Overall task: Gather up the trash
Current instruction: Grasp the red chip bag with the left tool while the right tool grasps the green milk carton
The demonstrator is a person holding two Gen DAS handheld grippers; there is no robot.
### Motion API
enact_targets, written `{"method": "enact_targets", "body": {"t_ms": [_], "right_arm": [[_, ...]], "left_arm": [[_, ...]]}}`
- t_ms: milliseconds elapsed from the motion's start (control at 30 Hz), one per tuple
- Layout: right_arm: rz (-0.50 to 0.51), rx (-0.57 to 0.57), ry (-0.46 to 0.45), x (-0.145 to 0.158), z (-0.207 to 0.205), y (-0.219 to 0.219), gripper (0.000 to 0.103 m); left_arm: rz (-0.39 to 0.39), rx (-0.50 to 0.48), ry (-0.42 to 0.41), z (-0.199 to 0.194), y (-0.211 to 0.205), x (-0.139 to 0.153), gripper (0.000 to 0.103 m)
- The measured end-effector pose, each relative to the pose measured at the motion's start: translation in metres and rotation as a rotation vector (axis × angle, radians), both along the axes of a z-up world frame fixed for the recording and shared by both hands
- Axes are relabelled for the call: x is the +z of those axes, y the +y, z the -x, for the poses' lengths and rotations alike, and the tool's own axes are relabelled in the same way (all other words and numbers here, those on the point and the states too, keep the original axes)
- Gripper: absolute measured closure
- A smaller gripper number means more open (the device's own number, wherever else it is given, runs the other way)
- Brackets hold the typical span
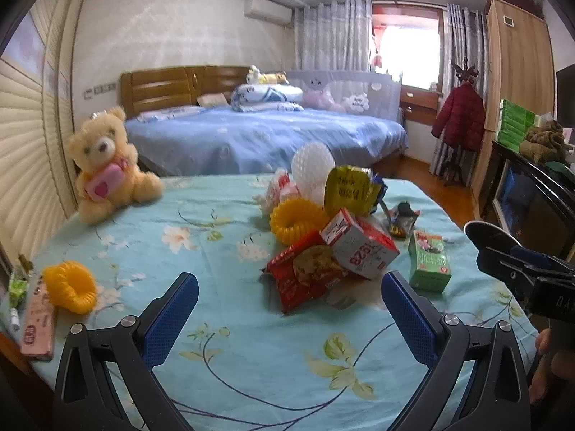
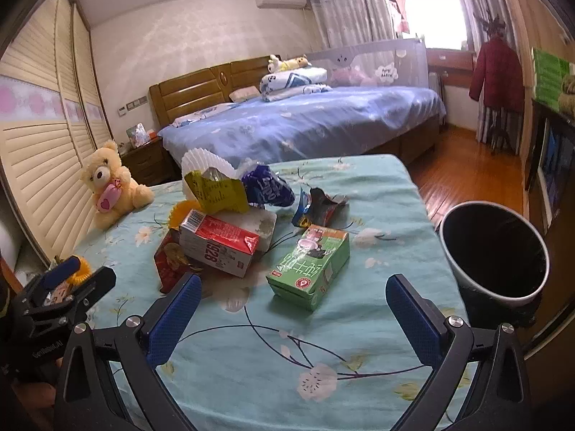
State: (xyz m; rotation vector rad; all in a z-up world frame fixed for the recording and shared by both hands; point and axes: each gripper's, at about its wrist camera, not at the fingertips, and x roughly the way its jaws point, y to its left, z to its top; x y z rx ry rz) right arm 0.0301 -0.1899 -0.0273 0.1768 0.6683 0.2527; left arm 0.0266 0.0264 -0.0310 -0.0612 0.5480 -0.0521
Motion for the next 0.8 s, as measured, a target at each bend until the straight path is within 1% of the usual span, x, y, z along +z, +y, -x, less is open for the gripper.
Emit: {"method": "enact_targets", "body": {"t_ms": [67, 200, 267, 467, 533, 567, 667, 733, 767, 800], "right_arm": [[-0.002, -0.003, 0.017, -0.004, -0.005, 0.001, 0.0], [-0.011, -0.005, 0.062, -0.015, -0.017, 0.004, 0.001], [-0.015, -0.01, 0.088, -0.021, -0.025, 0.004, 0.002], [-0.023, -0.023, 0.142, -0.035, -0.045, 0.006, 0.002], [-0.034, -0.025, 0.165, -0.04, -0.054, 0.006, 0.002], [-0.04, -0.024, 0.175, -0.042, -0.057, 0.007, 0.004], [-0.033, -0.027, 0.207, -0.048, -0.067, 0.011, 0.009], [-0.024, -0.023, 0.232, -0.053, -0.071, 0.015, 0.014], [-0.023, -0.019, 0.245, -0.056, -0.073, 0.016, 0.019], [-0.018, -0.017, 0.252, -0.058, -0.073, 0.017, 0.027]], "left_arm": [[0.019, -0.01, 0.026, -0.01, 0.005, -0.004, 0.001], [0.021, -0.016, 0.08, -0.032, 0.014, -0.015, 0.003], [0.031, -0.023, 0.118, -0.046, 0.019, -0.023, 0.004], [0.041, -0.046, 0.202, -0.086, 0.025, -0.039, 0.009], [0.052, -0.059, 0.239, -0.099, 0.025, -0.045, 0.019], [0.066, -0.075, 0.26, -0.105, 0.025, -0.048, 0.022], [0.071, -0.092, 0.286, -0.115, 0.024, -0.05, 0.034], [0.068, -0.11, 0.294, -0.12, 0.023, -0.051, 0.049], [0.063, -0.118, 0.296, -0.121, 0.021, -0.051, 0.054], [0.057, -0.133, 0.296, -0.122, 0.019, -0.052, 0.068]]}}
